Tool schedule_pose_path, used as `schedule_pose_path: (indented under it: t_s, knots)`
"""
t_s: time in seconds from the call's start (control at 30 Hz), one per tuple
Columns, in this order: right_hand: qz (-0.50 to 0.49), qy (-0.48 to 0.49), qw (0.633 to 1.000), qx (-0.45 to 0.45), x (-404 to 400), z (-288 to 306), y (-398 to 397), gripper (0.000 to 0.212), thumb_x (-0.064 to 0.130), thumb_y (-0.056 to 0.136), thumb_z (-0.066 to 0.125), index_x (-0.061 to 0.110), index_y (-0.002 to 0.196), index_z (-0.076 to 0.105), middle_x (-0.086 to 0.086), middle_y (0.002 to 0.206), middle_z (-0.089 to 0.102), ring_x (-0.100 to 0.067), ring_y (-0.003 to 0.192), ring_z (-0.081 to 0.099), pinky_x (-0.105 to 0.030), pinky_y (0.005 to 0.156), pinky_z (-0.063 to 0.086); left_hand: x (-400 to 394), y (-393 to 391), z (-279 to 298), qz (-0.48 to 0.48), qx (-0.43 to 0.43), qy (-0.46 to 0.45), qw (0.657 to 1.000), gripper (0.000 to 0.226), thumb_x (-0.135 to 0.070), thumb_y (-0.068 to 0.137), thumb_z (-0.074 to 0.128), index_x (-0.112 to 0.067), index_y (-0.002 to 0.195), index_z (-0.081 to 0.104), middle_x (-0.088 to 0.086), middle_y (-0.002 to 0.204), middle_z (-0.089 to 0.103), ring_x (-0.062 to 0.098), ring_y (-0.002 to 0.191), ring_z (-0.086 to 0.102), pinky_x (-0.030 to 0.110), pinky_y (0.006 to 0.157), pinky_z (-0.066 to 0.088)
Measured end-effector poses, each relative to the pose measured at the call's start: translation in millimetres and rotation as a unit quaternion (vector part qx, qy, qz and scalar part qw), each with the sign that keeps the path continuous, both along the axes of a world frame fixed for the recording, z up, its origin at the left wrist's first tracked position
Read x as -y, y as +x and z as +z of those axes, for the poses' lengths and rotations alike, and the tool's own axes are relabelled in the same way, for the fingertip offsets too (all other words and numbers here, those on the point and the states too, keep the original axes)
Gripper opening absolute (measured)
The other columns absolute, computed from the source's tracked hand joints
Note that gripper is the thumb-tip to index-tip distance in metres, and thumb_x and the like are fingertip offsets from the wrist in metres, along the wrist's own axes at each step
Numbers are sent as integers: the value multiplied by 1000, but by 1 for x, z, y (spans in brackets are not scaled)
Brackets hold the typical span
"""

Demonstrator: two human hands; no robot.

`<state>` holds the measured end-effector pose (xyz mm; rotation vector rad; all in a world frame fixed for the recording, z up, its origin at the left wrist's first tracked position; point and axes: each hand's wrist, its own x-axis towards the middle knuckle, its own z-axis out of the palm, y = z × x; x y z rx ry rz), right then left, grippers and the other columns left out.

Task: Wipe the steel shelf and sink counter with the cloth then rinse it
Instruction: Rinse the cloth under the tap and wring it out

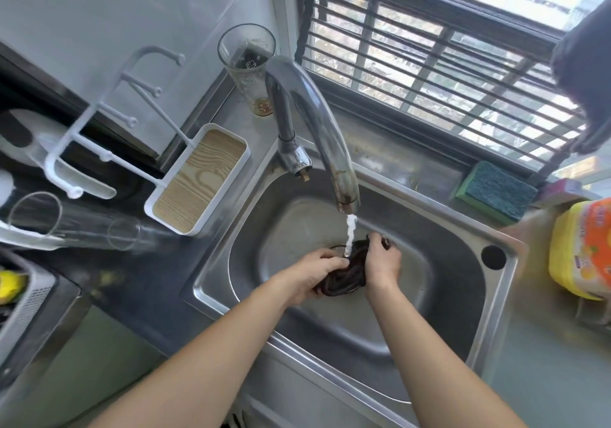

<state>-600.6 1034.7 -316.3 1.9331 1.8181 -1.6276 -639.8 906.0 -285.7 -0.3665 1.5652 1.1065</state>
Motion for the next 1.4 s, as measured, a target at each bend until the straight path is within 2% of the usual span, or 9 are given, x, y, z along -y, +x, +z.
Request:
schedule_pose_path:
  t_s: [0.17, 0.27, 0.37, 0.47, 0.6, 0.73, 1.1, 1.23, 1.4]
  knots:
    - [-12, -102, 990, -94, 1, -4, 1, 17, 23, 85, 57, 17, 82, 72, -2, 85, 75, -27, 87, 68, -38, 81, 55, 22, -10, 1, -52, 60, 58, 995, 22, -21, 83, 77, -15, 102, 67, 9, 86, 68, 17, 68, 61, 25, 55, 45]
    - [18, -123, 987, -97, 9, 0, 0, 17, 19, 91, 52, 17, 86, 68, -13, 97, 74, -29, 88, 67, -40, 81, 56, 23, -20, -9, 165, 22, 32, 986, 34, 1, 88, 62, -9, 121, 62, 21, 112, 66, 35, 93, 67, 48, 66, 63]
    - [66, -172, 979, -85, 27, 5, 4, 15, 30, 94, 57, 17, 100, 63, -10, 93, 72, -22, 76, 68, -30, 60, 57, 17, -23, -11, 299, -1, 27, 954, 30, 7, 92, 55, -10, 115, 64, 19, 115, 61, 32, 91, 65, 37, 58, 62]
    - [96, -224, 966, -90, 46, 4, 6, 41, 51, 86, 62, 16, 108, 64, -9, 89, 74, -23, 74, 69, -35, 62, 55, 5, -16, -6, 242, -27, -6, 970, 11, -20, 92, 59, -17, 91, 69, 11, 88, 68, 19, 63, 62, 24, 48, 47]
    - [104, -76, 988, -87, 53, 1, 5, 62, 72, 69, 57, 18, 99, 64, -6, 96, 75, -29, 95, 71, -48, 91, 56, -11, -6, 0, 200, -11, -21, 979, 44, -55, 89, 59, -23, 65, 76, -4, 61, 68, 11, 43, 59, 17, 43, 41]
    - [45, -30, 995, -78, 51, 5, 2, 55, 70, 74, 64, 16, 81, 70, -1, 76, 76, -25, 81, 73, -42, 82, 59, -21, 0, 3, 252, -7, -7, 968, 54, -63, 88, 60, -30, 47, 73, -7, 48, 63, 8, 35, 55, 13, 37, 37]
    - [88, 29, 995, -40, 40, -1, 4, 39, 46, 93, 63, 19, 65, 62, 3, 63, 65, -34, 85, 69, -31, 71, 44, -19, 6, -6, 199, -22, 15, 980, 55, -48, 99, 53, -19, 55, 67, -8, 43, 52, 6, 30, 43, 11, 35, 30]
    - [36, -34, 998, -44, 23, -4, 2, 44, 58, 89, 63, 17, 74, 68, 4, 67, 71, -28, 78, 70, -36, 71, 53, -11, 2, -12, 165, -60, 5, 984, 26, -41, 91, 70, -17, 87, 62, 8, 78, 65, 16, 53, 57, 21, 39, 42]
    - [-78, -55, 993, -76, 11, 2, -3, 36, 46, 89, 59, 12, 90, 68, -2, 81, 69, -26, 79, 65, -33, 71, 52, 7, -4, -22, 220, -43, -59, 973, 33, -29, 91, 72, -7, 115, 66, 18, 111, 72, 26, 80, 70, 30, 54, 60]
